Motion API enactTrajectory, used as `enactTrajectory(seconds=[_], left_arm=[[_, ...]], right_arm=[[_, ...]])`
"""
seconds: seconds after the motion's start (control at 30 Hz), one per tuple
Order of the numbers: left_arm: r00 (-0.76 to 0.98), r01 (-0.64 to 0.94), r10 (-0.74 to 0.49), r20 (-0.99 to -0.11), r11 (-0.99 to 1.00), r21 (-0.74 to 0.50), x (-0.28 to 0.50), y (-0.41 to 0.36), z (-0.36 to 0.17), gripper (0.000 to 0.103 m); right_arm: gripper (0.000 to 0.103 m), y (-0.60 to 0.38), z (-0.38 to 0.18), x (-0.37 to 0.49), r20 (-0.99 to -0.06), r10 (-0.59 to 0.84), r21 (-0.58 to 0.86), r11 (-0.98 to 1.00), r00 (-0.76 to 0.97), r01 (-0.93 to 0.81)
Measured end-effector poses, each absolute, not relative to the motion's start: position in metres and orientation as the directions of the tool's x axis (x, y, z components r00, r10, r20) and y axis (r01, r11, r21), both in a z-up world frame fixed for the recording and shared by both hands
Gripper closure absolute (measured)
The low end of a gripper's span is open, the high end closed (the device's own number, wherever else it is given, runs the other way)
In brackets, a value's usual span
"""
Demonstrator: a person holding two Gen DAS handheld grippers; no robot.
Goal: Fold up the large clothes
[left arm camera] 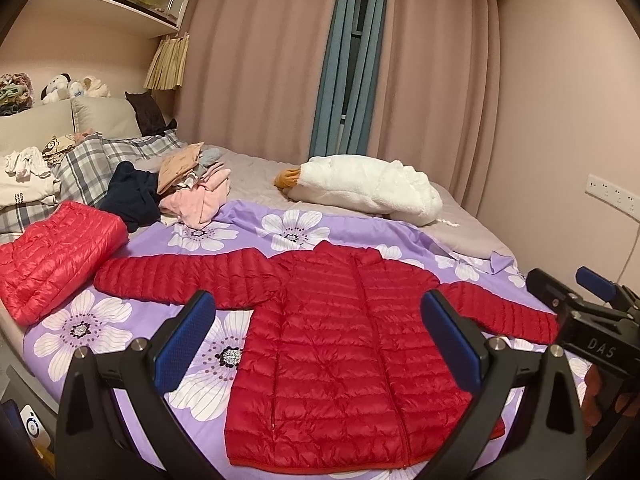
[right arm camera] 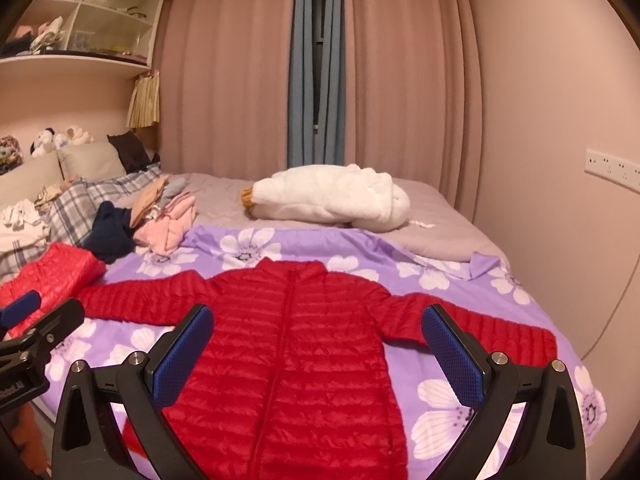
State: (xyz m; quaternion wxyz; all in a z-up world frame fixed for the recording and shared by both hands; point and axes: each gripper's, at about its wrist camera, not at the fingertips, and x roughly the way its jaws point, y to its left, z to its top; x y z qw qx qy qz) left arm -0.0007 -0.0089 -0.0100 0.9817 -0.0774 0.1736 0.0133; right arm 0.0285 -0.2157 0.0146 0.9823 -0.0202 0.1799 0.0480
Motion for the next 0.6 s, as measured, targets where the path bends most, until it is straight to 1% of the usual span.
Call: enactTrajectory(seconds=[0.23, 0.4, 0.6], left_arm=[[0.942, -0.061, 0.005, -0.335, 0.985, -0.159, -0.004, 0.001, -0.009, 0.0], [0.939, -0.069, 0.004, -0.344, 0.982, -0.176, -0.001, 0.008, -0.01, 0.0], [0.94, -0.084, 0.016, -0.341, 0.979, -0.184, -0.005, 0.014, -0.009, 0.0]], right_arm=[[0.0, -0.216, 0.014, 0.033, -0.358, 0.088, -0.005, 0.995, 0.93, -0.096], [0.0, -0.209, 0.012, 0.033, -0.354, 0.058, -0.026, 0.997, 0.933, -0.072], [0.0, -0.201, 0.01, 0.032, -0.36, 0.077, -0.041, 0.994, 0.93, -0.098]])
